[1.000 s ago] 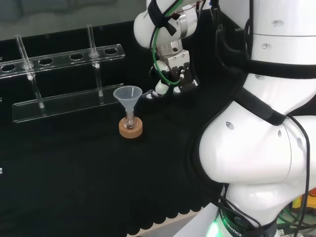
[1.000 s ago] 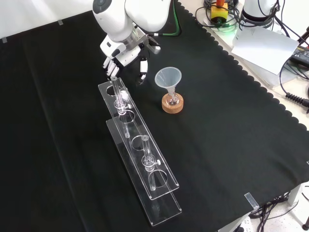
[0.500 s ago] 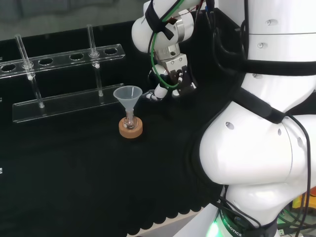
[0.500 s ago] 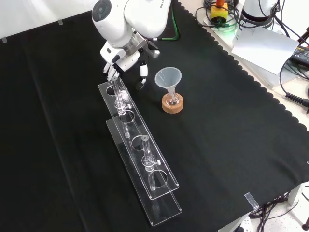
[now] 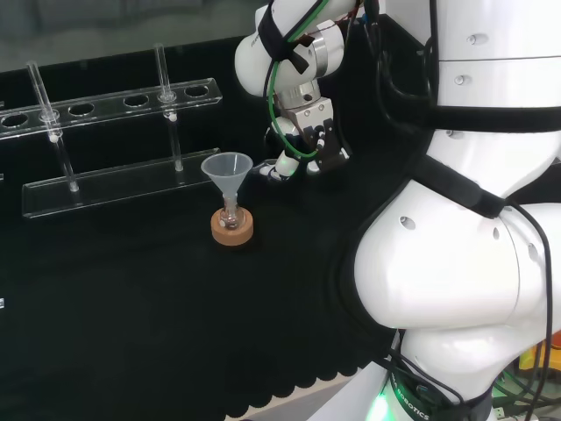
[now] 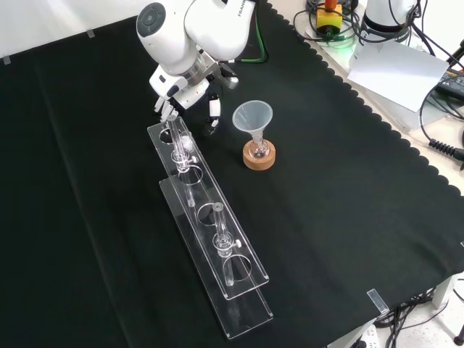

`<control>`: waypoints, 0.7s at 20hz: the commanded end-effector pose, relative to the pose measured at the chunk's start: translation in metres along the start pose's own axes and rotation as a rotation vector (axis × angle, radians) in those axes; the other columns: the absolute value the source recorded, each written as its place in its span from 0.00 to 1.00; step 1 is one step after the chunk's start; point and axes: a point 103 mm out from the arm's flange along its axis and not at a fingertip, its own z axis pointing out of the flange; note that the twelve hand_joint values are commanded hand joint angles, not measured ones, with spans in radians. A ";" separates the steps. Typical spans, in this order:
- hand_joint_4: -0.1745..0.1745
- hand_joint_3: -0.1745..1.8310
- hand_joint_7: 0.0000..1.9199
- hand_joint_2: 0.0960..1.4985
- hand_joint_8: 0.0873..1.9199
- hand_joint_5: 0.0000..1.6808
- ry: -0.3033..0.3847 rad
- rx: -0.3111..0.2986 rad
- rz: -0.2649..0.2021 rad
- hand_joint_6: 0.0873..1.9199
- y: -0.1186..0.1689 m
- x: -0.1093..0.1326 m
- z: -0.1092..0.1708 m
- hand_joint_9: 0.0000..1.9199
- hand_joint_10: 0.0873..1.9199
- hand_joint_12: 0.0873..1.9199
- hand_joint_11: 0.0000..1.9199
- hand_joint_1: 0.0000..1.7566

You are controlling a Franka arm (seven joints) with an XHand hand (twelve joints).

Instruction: Pick up the weighing funnel.

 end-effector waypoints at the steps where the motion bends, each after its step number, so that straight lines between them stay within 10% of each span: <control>1: 0.34 0.38 0.23 0.39 0.33 0.36 0.003 0.007 -0.005 0.00 0.005 0.000 0.003 0.37 0.25 0.66 0.23 0.49; 14: 0.36 0.38 0.24 0.39 0.33 0.37 -0.002 0.016 -0.005 0.01 0.007 0.001 0.005 0.37 0.25 0.66 0.23 0.49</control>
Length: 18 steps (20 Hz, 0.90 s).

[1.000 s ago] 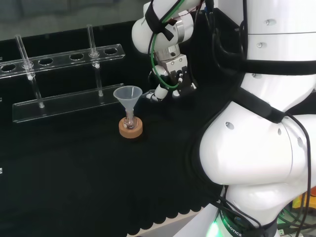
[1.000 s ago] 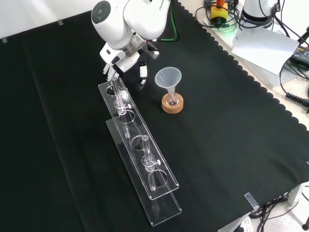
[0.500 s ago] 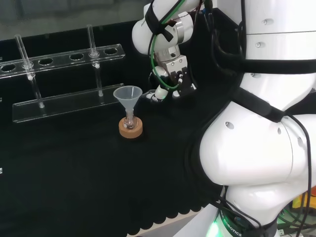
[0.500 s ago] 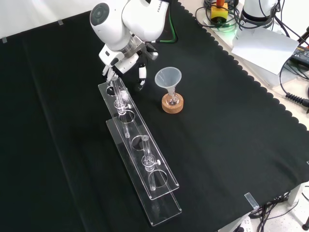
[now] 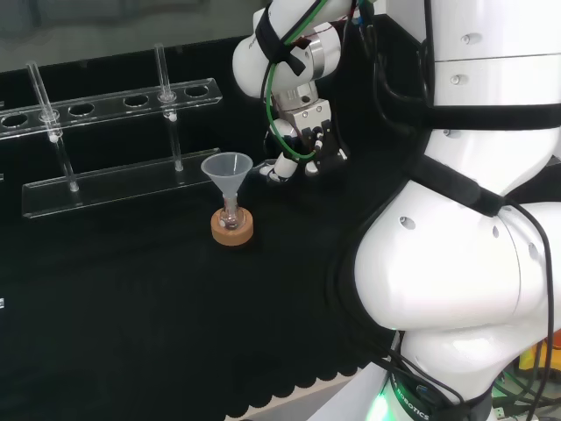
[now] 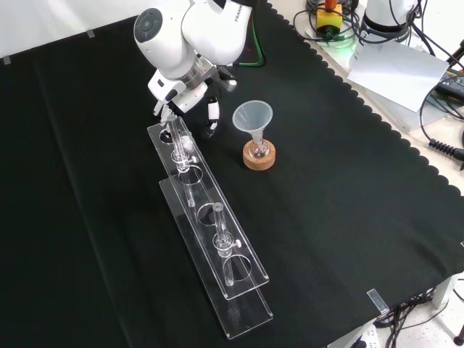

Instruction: Pick up the weighing funnel.

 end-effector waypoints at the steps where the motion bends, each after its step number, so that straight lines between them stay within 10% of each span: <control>1: 0.36 0.38 0.24 0.39 0.33 0.37 0.001 0.003 0.001 0.01 0.000 0.000 0.001 0.37 0.25 0.66 0.23 0.49; 18: 0.40 0.39 0.24 0.41 0.33 0.45 -0.003 0.018 0.002 0.05 0.008 0.004 0.003 0.38 0.25 0.65 0.23 0.48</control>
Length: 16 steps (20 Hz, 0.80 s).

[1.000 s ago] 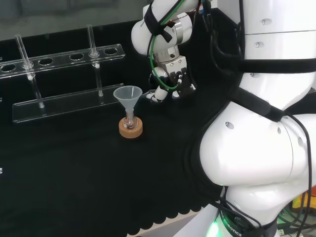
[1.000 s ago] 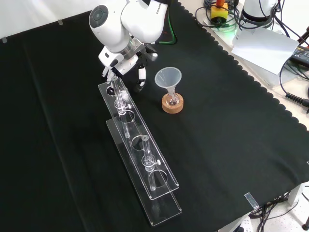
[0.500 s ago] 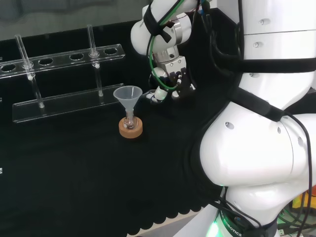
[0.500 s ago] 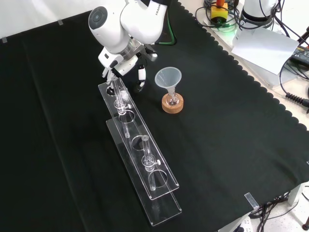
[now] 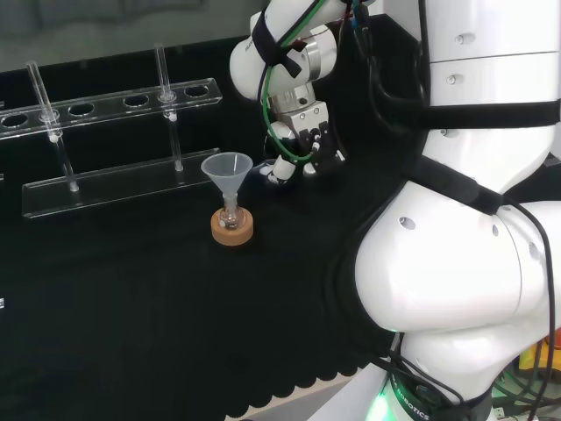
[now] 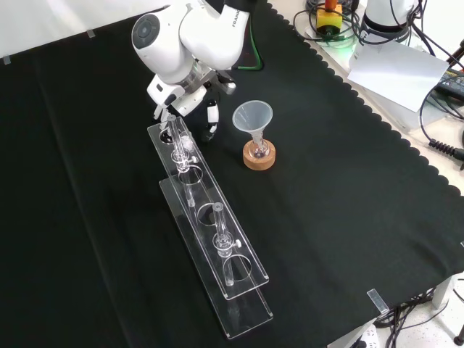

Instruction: Pick up the weighing funnel.

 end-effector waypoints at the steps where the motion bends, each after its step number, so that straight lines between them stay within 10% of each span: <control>1: 0.41 0.39 0.24 0.41 0.33 0.46 0.004 0.000 -0.005 0.06 0.002 0.000 -0.001 0.38 0.25 0.65 0.23 0.48; 16: 0.42 0.39 0.24 0.42 0.32 0.38 0.000 0.001 -0.026 0.28 0.008 0.001 0.000 0.38 0.24 0.65 0.24 0.48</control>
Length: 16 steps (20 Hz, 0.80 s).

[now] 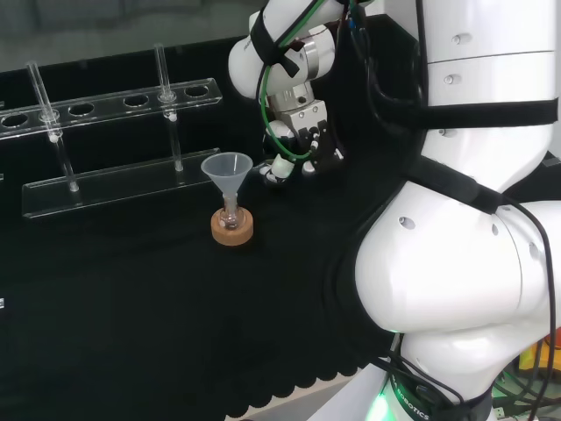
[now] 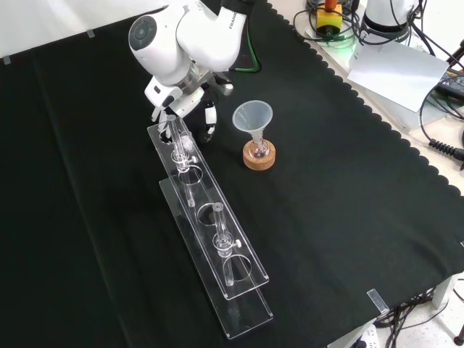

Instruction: Pick up the weighing funnel.

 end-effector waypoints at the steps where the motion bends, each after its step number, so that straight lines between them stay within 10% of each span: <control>1: 0.42 0.39 0.24 0.42 0.32 0.38 -0.004 0.004 -0.004 0.28 0.001 0.001 0.001 0.38 0.24 0.65 0.24 0.48; 6: 0.49 0.39 0.25 0.42 0.33 0.45 -0.023 0.010 0.002 0.31 0.001 0.003 0.001 0.38 0.24 0.65 0.24 0.48; 11: 0.93 0.31 0.26 0.52 0.32 0.64 -0.085 0.010 0.029 0.40 0.003 0.006 0.000 0.40 0.24 0.65 0.26 0.58; 16: 1.00 0.41 0.29 0.44 0.31 0.70 -0.104 -0.003 0.045 0.41 0.000 0.005 -0.006 0.44 0.21 0.60 0.32 0.62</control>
